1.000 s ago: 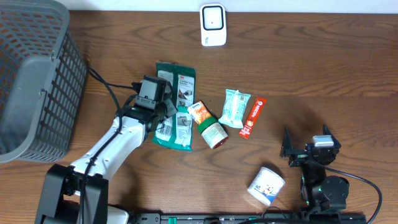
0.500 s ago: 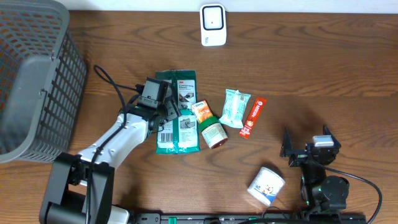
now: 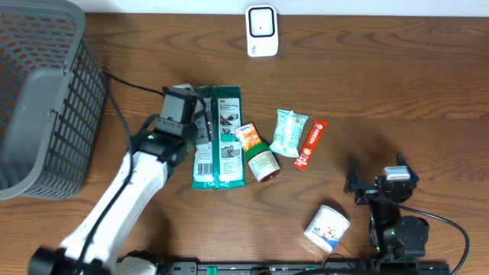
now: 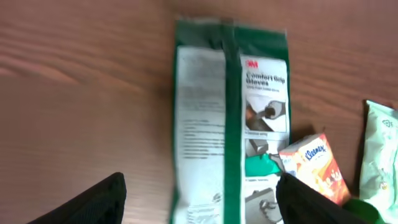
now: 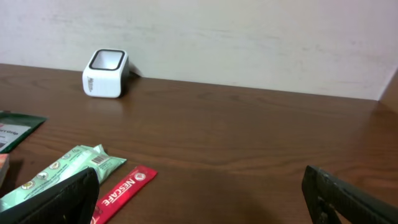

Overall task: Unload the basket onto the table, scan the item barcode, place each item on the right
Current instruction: 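Open the left gripper and move it back over the empty basket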

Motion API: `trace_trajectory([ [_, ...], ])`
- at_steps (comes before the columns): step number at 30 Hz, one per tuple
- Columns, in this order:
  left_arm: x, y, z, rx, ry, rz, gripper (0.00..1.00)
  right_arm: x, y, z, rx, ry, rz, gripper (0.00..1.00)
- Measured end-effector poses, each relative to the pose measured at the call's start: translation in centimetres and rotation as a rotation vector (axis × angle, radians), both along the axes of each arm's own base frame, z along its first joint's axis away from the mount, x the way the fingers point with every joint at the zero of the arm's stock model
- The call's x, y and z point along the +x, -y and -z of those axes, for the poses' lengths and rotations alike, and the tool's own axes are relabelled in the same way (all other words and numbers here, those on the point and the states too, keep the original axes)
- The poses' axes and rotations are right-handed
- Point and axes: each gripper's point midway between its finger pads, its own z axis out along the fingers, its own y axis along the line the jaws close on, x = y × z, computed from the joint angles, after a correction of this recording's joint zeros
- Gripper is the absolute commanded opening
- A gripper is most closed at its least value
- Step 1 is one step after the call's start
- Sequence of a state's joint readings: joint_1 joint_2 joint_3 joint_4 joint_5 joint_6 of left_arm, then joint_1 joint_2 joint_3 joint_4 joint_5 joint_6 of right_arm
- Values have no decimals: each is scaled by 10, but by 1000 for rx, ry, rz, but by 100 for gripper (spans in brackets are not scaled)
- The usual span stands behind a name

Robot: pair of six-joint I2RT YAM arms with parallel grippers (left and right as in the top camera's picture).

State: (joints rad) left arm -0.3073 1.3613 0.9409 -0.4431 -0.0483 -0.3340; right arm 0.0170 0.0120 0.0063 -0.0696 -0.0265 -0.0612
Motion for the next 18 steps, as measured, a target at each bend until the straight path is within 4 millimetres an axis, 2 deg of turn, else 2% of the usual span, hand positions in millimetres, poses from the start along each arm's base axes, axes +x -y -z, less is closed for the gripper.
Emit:
trace_trajectory([
  [5,-3,-35,-53,48,33,-70,77,0,0,0,0,0,0,99],
  [14,3,-128,-181,53,226,-339,77,0,0,0,0,0,0,99],
  [16,0,-154,-202,56,274,-414,77,0,0,0,0,0,0,99],
  [18,-3,-172,-210,62,297,-468,77,0,0,0,0,0,0,99],
])
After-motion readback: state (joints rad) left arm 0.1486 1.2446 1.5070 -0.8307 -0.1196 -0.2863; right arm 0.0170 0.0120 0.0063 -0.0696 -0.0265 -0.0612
